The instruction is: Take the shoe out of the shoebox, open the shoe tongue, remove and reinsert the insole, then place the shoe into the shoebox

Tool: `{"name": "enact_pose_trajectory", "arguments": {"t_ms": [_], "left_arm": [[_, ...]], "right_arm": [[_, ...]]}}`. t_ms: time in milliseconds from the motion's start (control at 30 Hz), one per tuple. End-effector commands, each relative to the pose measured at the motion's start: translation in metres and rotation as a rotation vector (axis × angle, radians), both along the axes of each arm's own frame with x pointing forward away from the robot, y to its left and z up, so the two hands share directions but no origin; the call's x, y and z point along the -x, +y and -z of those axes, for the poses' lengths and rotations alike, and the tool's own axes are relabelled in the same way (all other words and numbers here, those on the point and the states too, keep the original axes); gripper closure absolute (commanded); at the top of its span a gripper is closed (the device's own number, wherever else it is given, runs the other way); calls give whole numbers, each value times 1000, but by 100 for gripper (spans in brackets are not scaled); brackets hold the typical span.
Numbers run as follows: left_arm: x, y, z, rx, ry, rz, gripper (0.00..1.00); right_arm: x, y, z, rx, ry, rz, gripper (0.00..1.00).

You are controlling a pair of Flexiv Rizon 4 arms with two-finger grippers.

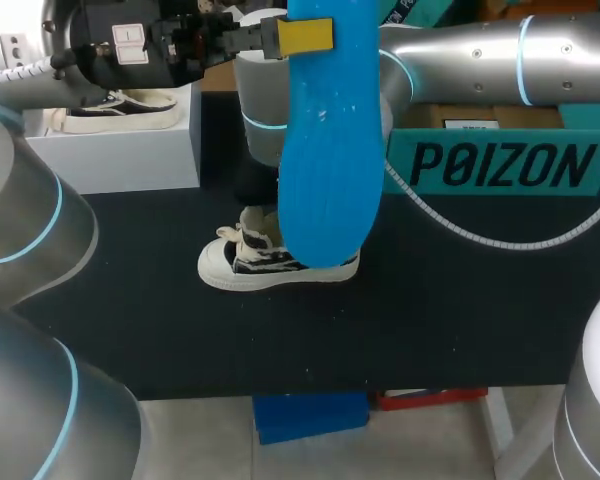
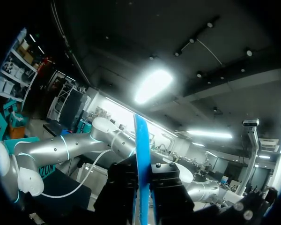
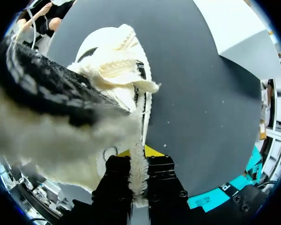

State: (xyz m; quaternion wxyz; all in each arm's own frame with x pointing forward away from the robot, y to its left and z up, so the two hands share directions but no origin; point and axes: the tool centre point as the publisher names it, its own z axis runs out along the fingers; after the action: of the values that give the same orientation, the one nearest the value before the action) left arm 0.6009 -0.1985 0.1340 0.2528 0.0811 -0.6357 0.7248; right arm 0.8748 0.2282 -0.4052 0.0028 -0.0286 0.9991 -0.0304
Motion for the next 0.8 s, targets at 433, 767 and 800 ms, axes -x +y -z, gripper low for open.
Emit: {"name": "enact_pose_trajectory", "arguments": {"t_ms": [433,767,800], "left_arm": [[0,-1,-1,-4,1,0,100],[0,-1,-1,-4,1,0,100],[0,-1,-1,-4,1,0,100]], "right_arm": [[-1,-2,-15,-7,-22,18,100],[-1,-31,-89,109,-53,230,100],[-2,-34,-92,137,-45,286,100]]}}
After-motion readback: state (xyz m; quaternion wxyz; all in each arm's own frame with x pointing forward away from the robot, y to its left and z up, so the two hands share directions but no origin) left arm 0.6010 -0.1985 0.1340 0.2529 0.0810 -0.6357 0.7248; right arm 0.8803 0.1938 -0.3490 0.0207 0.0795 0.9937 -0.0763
